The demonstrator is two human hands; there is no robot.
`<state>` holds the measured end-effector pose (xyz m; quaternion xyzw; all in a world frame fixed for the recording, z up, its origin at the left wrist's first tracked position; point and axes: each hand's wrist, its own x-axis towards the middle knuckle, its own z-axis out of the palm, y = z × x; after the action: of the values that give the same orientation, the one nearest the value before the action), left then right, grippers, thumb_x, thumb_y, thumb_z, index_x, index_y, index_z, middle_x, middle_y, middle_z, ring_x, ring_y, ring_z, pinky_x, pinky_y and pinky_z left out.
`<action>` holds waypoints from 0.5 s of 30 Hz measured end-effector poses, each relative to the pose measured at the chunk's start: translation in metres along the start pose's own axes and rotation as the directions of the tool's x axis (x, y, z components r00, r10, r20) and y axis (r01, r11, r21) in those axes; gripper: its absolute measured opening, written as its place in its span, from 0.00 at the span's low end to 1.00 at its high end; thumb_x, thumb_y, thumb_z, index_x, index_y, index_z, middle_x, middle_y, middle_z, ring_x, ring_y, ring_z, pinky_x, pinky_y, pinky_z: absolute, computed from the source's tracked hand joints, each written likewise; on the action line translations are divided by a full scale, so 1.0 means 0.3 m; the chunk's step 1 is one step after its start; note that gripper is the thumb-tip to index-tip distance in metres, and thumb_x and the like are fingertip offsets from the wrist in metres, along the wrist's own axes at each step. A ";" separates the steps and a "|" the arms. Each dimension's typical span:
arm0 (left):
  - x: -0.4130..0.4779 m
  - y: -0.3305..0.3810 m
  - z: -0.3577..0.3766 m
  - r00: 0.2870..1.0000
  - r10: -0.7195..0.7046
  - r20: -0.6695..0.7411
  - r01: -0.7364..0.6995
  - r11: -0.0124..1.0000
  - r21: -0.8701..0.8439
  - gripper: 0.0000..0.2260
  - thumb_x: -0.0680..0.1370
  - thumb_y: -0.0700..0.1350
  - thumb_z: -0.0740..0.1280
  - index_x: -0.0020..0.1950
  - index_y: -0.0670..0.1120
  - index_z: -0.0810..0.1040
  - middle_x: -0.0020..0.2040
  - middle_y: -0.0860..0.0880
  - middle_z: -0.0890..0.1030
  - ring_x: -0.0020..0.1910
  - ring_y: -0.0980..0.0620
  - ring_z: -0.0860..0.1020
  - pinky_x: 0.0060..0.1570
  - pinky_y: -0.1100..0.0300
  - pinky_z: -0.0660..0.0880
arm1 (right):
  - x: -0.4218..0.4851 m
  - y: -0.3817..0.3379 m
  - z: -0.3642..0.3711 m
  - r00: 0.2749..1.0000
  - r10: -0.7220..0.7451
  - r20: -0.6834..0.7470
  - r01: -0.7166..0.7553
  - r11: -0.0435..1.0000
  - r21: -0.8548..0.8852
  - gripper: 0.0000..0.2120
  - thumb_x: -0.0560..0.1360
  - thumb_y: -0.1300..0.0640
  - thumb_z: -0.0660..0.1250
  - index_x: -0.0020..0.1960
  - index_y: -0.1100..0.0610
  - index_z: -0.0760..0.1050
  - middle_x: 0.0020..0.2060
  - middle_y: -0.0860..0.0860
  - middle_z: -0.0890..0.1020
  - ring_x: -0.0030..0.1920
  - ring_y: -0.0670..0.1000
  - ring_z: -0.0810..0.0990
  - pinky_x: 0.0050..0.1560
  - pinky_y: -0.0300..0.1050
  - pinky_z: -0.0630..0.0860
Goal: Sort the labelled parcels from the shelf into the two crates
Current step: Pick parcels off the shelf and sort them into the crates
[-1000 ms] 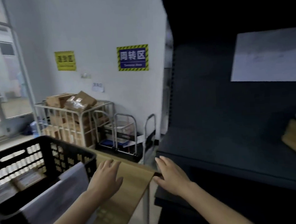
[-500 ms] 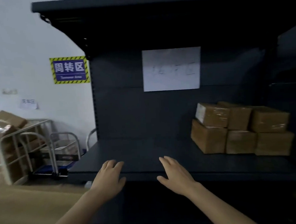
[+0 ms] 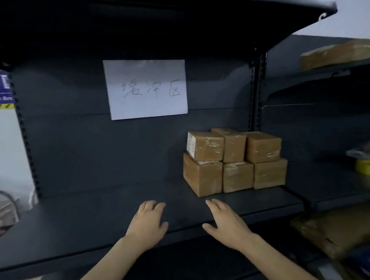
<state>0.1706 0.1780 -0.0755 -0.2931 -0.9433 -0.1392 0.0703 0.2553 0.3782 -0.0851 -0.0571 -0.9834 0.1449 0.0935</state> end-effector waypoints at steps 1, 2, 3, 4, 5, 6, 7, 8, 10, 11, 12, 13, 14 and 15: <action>0.028 0.010 0.013 1.000 0.017 0.006 -0.017 1.000 -0.007 0.26 0.79 0.51 0.58 0.75 0.48 0.56 0.74 0.47 0.59 0.74 0.48 0.54 0.72 0.57 0.58 | 0.005 0.017 -0.004 1.000 0.015 -0.004 -0.015 1.000 -0.004 0.33 0.79 0.46 0.58 0.77 0.53 0.48 0.77 0.52 0.52 0.76 0.51 0.52 0.73 0.44 0.56; 0.057 0.020 0.023 0.999 0.034 0.012 -0.033 0.999 -0.014 0.26 0.79 0.51 0.58 0.75 0.48 0.55 0.74 0.47 0.59 0.74 0.48 0.54 0.72 0.57 0.58 | 0.011 0.033 -0.009 1.000 0.030 -0.007 -0.030 1.000 -0.007 0.33 0.79 0.46 0.58 0.77 0.54 0.48 0.77 0.51 0.53 0.76 0.51 0.52 0.73 0.43 0.56; 0.085 0.029 0.032 0.999 0.051 0.016 -0.051 0.999 -0.020 0.26 0.79 0.50 0.58 0.76 0.48 0.55 0.74 0.47 0.59 0.74 0.48 0.54 0.72 0.57 0.58 | 0.019 0.048 -0.016 0.999 0.046 -0.009 -0.046 0.999 -0.010 0.32 0.79 0.46 0.58 0.77 0.54 0.48 0.76 0.51 0.53 0.76 0.51 0.52 0.73 0.43 0.56; 0.113 0.037 0.039 0.998 0.068 0.018 -0.067 0.997 -0.028 0.26 0.79 0.50 0.58 0.76 0.48 0.55 0.74 0.47 0.59 0.74 0.48 0.54 0.72 0.58 0.57 | 0.031 0.064 -0.023 0.998 0.061 -0.013 -0.061 0.998 -0.015 0.32 0.79 0.46 0.58 0.77 0.54 0.48 0.76 0.51 0.53 0.76 0.50 0.53 0.73 0.43 0.56; 0.142 0.044 0.045 0.996 0.083 0.019 -0.083 0.996 -0.035 0.26 0.79 0.50 0.58 0.76 0.48 0.55 0.74 0.46 0.59 0.74 0.48 0.54 0.72 0.58 0.57 | 0.045 0.079 -0.031 0.997 0.074 -0.018 -0.075 0.997 -0.022 0.32 0.79 0.46 0.58 0.77 0.54 0.48 0.76 0.51 0.53 0.75 0.50 0.53 0.72 0.42 0.56; 0.168 0.049 0.048 0.995 0.097 0.019 -0.096 0.995 -0.040 0.26 0.79 0.50 0.58 0.76 0.48 0.55 0.74 0.46 0.58 0.74 0.48 0.54 0.72 0.58 0.57 | 0.064 0.093 -0.039 0.996 0.088 -0.025 -0.088 0.996 -0.028 0.32 0.79 0.46 0.58 0.77 0.54 0.48 0.76 0.51 0.53 0.75 0.50 0.53 0.72 0.42 0.57; 0.193 0.050 0.049 0.994 0.109 0.019 -0.108 0.993 -0.044 0.26 0.79 0.50 0.58 0.76 0.48 0.55 0.74 0.46 0.58 0.75 0.48 0.53 0.72 0.57 0.57 | 0.085 0.103 -0.047 0.994 0.102 -0.034 -0.103 0.994 -0.031 0.32 0.79 0.45 0.58 0.77 0.53 0.48 0.76 0.51 0.54 0.75 0.50 0.54 0.72 0.42 0.58; 0.218 0.047 0.049 0.993 0.119 0.017 -0.118 0.992 -0.047 0.26 0.79 0.50 0.58 0.76 0.48 0.55 0.74 0.46 0.58 0.75 0.48 0.53 0.72 0.57 0.56 | 0.108 0.110 -0.054 0.992 0.116 -0.045 -0.118 0.993 -0.031 0.32 0.79 0.45 0.58 0.77 0.53 0.48 0.76 0.51 0.54 0.75 0.51 0.55 0.71 0.43 0.59; 0.267 0.031 0.044 0.991 0.133 0.010 -0.132 0.990 -0.054 0.26 0.79 0.50 0.58 0.76 0.48 0.55 0.75 0.46 0.58 0.75 0.48 0.53 0.72 0.57 0.56 | 0.156 0.113 -0.064 0.989 0.135 -0.065 -0.137 0.990 -0.021 0.32 0.79 0.45 0.58 0.77 0.54 0.49 0.76 0.51 0.56 0.74 0.51 0.56 0.70 0.43 0.61; 0.293 0.021 0.042 0.991 0.137 0.006 -0.137 0.989 -0.058 0.26 0.79 0.50 0.58 0.76 0.48 0.55 0.75 0.46 0.57 0.75 0.47 0.53 0.72 0.57 0.56 | 0.179 0.112 -0.068 0.988 0.137 -0.077 -0.139 0.990 -0.014 0.32 0.79 0.46 0.58 0.77 0.54 0.50 0.75 0.51 0.57 0.74 0.51 0.58 0.70 0.43 0.62; 0.318 0.011 0.041 0.990 0.141 0.002 -0.140 0.988 -0.061 0.26 0.79 0.50 0.58 0.76 0.48 0.55 0.75 0.46 0.57 0.75 0.47 0.53 0.72 0.57 0.56 | 0.200 0.111 -0.072 0.986 0.136 -0.092 -0.138 0.990 -0.007 0.32 0.79 0.46 0.59 0.76 0.54 0.50 0.75 0.52 0.59 0.73 0.51 0.59 0.69 0.43 0.63; 0.342 0.003 0.042 0.990 0.143 -0.001 -0.143 0.988 -0.066 0.26 0.79 0.50 0.58 0.75 0.48 0.55 0.75 0.46 0.58 0.75 0.47 0.53 0.72 0.57 0.56 | 0.219 0.111 -0.078 0.985 0.135 -0.110 -0.136 0.991 -0.001 0.31 0.78 0.46 0.59 0.76 0.54 0.51 0.74 0.52 0.60 0.73 0.51 0.60 0.68 0.43 0.64; 0.365 -0.003 0.042 0.989 0.145 -0.001 -0.145 0.987 -0.071 0.26 0.79 0.50 0.59 0.75 0.48 0.55 0.74 0.46 0.58 0.75 0.47 0.53 0.72 0.57 0.57 | 0.237 0.113 -0.084 0.982 0.137 -0.128 -0.138 0.990 0.005 0.31 0.78 0.47 0.60 0.76 0.54 0.52 0.74 0.52 0.61 0.72 0.51 0.61 0.68 0.43 0.64; 0.387 -0.007 0.041 0.989 0.146 -0.002 -0.146 0.986 -0.078 0.26 0.79 0.50 0.59 0.75 0.48 0.56 0.74 0.45 0.58 0.75 0.47 0.54 0.72 0.57 0.57 | 0.254 0.116 -0.094 0.979 0.142 -0.145 -0.142 0.990 0.011 0.31 0.78 0.47 0.60 0.76 0.54 0.52 0.73 0.52 0.61 0.72 0.51 0.62 0.68 0.44 0.65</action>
<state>0.0737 0.2421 -0.0628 -0.3643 -0.9132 -0.1699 0.0668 0.1895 0.4298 -0.0561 -0.1377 -0.9673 0.1470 0.1543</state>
